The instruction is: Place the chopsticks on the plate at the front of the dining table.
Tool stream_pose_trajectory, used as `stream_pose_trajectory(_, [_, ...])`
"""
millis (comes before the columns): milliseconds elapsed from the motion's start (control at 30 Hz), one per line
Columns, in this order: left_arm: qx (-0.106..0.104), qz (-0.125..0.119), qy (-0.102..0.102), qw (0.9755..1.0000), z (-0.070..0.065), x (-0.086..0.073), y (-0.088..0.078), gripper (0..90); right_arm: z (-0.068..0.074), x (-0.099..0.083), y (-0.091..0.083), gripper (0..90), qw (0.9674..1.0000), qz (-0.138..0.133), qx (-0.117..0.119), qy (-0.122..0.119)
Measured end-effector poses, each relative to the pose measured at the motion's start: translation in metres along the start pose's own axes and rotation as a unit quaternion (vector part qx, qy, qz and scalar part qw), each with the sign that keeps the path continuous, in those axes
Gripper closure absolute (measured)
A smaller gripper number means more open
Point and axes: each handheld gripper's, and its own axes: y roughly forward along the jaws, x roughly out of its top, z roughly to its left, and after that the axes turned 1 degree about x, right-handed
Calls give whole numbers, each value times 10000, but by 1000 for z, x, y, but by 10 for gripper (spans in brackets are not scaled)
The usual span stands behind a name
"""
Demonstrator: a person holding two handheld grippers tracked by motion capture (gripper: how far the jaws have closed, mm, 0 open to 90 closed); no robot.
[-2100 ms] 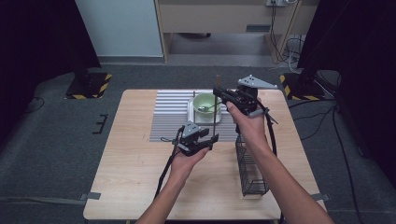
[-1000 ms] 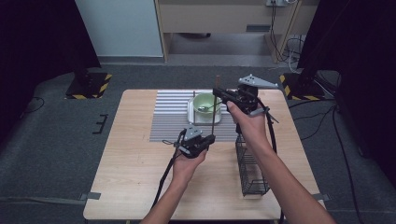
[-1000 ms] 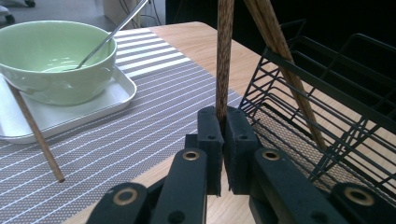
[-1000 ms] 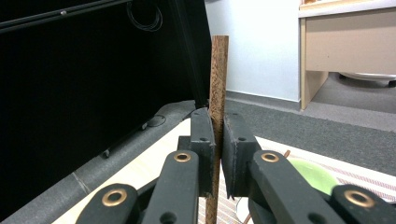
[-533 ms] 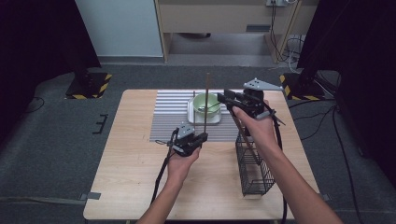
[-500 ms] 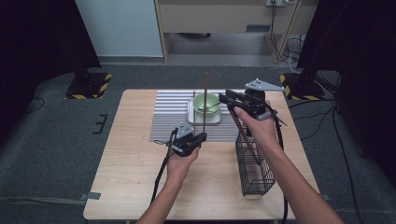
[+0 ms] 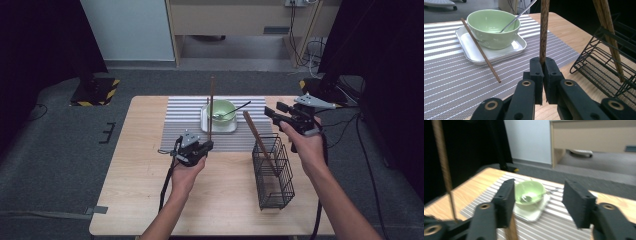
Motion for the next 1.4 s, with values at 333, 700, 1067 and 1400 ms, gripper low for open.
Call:
stream_pose_trajectory(333, [98,-6,-9,10000,5,0,-2,861,-45,-30,-20,263,9978,67,-574,317])
stream_pose_trajectory(700, [170,9,-9,9999,9,-1,-2,861,-73,-76,-20,208,9933,401,-989,455])
stream_pose_trajectory(1067, [220,81,5,9997,10,-3,6,861,-90,-135,-3,155,9807,1153,-1389,756])
stream_pose_trajectory(1400, [266,101,-37,9996,12,-4,9,861,-93,-172,9,144,9681,1670,-1684,804])
